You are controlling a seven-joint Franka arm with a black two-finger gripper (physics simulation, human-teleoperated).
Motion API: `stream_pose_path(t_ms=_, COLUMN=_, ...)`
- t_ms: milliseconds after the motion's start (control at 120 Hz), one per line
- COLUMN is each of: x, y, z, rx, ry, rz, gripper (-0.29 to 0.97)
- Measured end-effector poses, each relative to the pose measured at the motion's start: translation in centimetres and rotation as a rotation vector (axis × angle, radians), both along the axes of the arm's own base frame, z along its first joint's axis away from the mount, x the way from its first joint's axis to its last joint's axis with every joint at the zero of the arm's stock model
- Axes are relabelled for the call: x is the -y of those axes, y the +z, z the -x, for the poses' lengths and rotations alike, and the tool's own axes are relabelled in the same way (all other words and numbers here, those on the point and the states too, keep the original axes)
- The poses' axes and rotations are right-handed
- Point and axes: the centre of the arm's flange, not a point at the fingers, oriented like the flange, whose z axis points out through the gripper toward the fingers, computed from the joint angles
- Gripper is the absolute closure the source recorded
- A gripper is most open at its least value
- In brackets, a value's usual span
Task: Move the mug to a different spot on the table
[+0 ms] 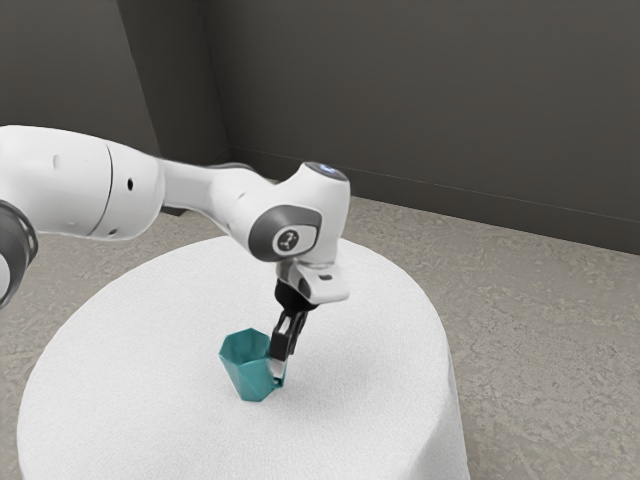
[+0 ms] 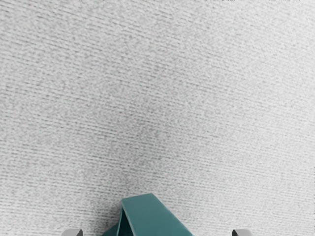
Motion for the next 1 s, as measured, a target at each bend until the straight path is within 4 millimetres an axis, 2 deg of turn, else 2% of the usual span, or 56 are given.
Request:
stream_pose_path(t_ms=392, x=-0.4, y=-0.1, z=0.0, rx=0.004, ry=0.031, rz=0.002, gripper=0.43)
stream_pose_path(t_ms=625, x=-0.9, y=1.4, z=0.6, rx=0.029, ry=0.031, rz=-0.016, gripper=0.48)
stream_pose_path(t_ms=1000, x=-0.9, y=1.6, z=0.6, rx=0.04, ry=0.043, rz=-0.023, gripper=0.61)
